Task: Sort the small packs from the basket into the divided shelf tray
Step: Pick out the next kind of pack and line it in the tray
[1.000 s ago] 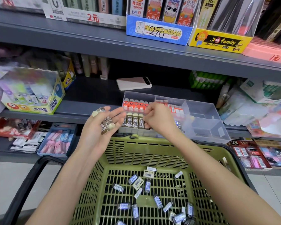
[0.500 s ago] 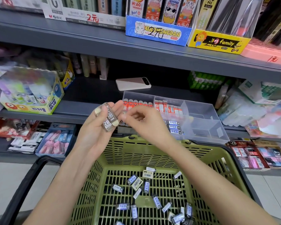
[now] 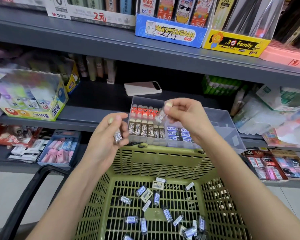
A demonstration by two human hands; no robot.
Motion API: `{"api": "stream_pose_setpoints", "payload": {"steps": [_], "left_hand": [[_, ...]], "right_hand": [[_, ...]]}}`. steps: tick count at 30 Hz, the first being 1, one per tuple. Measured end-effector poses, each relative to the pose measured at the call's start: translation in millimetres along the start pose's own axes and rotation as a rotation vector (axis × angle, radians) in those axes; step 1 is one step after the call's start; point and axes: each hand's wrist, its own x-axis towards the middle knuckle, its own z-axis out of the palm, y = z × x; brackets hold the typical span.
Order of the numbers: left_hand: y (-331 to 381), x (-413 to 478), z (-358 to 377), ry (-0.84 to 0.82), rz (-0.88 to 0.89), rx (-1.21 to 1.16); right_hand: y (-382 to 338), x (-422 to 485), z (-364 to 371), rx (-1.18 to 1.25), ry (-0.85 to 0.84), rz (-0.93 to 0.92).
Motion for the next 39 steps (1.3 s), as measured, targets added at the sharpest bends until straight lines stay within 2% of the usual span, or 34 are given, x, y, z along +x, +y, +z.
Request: {"api": "stream_pose_setpoints", "payload": {"steps": [2, 4, 9, 13, 18, 19, 21, 23, 25, 28, 30, 33, 36, 39], "left_hand": [[1.6, 1.6, -1.6, 0.035, -0.031, -0.047], [2.3, 2.1, -1.8, 0.045, -0.065, -0.109], [3.2, 1.6, -1.3, 0.017, -0.105, -0.242], [2.0, 2.5, -3.8, 0.009, -0.090, -0.256], [1.9, 0.3, -5.8, -0.034, 0.096, 0.025], [2.1, -0.4, -4.8, -0.040, 0.117, 0.051], [2.0, -1.7, -2.6, -0.060, 0.138, 0.058], [1.6, -3.6, -0.6, -0.101, 0.158, 0.064], [0.0, -6.5, 2.9, -0.151, 0.171, 0.085], [-4.8, -10.5, 8.3, -0.203, 0.186, 0.165], [-6.6, -12.2, 10.0, -0.234, 0.213, 0.223], [-7.7, -12.1, 8.9, -0.293, 0.269, 0.353], [-14.9, -6.3, 7.4, -0.270, 0.359, 0.699], [-27.2, 2.2, 8.1, -0.228, 0.580, 1.269]], "right_hand": [[9.8, 7.6, -4.9, -0.313, -0.037, 0.063], [18.1, 12.1, -2.0, -0.469, -0.078, 0.112], [29.1, 17.1, 9.3, -0.468, -0.084, 0.117], [37.6, 10.6, 16.1, -0.822, -0.044, -0.081], [39.7, 0.2, 15.8, -1.056, 0.019, -0.283], [38.3, -3.4, 16.6, -1.016, 0.052, -0.344], [30.9, -15.4, 21.3, -0.736, 0.049, -0.386], [22.2, -29.8, 31.3, -0.395, -0.099, -0.277], [16.7, -41.2, 43.8, -0.212, -0.213, -0.173], [8.9, -48.6, 52.4, -0.138, -0.218, -0.173], [6.4, -49.7, 48.1, -0.188, -0.213, -0.190], [5.1, -49.4, 33.9, -0.242, -0.302, -0.143], [8.1, -39.7, 15.7, -0.165, -0.311, -0.023], [12.9, -18.7, -5.4, -0.130, -0.120, 0.015]]}}
